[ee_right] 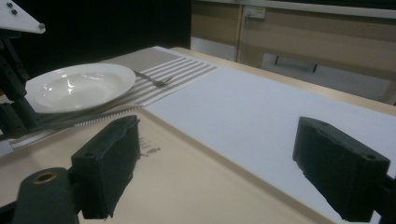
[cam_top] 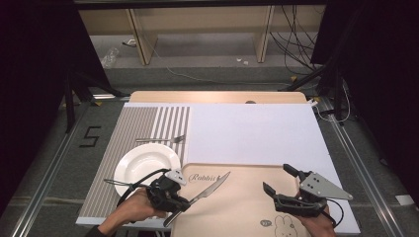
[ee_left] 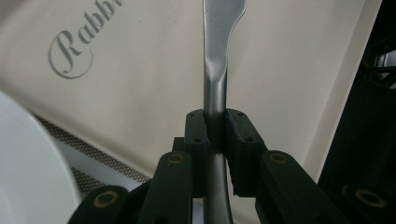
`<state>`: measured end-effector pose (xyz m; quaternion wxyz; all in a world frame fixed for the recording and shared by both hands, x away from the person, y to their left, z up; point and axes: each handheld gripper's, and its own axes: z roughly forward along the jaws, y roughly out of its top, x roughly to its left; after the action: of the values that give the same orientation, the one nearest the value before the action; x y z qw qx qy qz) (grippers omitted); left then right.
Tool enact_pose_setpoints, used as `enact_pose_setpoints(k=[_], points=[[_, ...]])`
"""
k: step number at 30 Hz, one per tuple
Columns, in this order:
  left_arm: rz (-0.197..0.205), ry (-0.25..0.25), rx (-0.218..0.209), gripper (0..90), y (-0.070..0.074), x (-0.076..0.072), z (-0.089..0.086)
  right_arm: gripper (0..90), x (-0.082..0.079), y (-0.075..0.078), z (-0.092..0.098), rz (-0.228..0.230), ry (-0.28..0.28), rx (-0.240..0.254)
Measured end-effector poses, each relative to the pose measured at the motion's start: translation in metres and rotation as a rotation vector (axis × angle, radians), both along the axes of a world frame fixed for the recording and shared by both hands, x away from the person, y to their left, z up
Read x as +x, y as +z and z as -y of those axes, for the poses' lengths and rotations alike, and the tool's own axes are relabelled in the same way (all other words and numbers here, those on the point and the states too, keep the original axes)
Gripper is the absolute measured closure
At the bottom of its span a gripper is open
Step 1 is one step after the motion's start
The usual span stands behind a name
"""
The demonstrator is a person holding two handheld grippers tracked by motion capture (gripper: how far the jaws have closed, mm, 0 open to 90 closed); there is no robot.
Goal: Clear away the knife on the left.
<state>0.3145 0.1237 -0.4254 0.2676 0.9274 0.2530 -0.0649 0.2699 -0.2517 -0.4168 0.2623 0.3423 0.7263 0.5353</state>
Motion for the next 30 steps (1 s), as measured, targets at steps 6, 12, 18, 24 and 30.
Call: enact_pose_setpoints(k=[6,12,18,24,30], points=[[-0.03,-0.024,0.015,79.3,-0.005,-0.004,0.013,15.6,0.0,0.0,0.0,-0.002,0.003,-0.001],[-0.052,-0.057,0.02,79.3,-0.01,-0.008,0.028,15.6,0.0,0.0,0.0,-0.004,0.004,-0.001],[-0.074,-0.079,0.031,79.3,-0.019,-0.012,0.038,15.6,0.0,-0.001,-0.001,-0.006,0.006,-0.003],[-0.082,-0.081,0.046,79.3,-0.027,-0.015,0.04,15.6,0.0,-0.001,-0.001,-0.006,0.007,-0.001],[-0.078,-0.084,0.051,79.3,-0.028,-0.018,0.039,15.6,0.0,-0.001,-0.001,-0.009,0.008,-0.003]])
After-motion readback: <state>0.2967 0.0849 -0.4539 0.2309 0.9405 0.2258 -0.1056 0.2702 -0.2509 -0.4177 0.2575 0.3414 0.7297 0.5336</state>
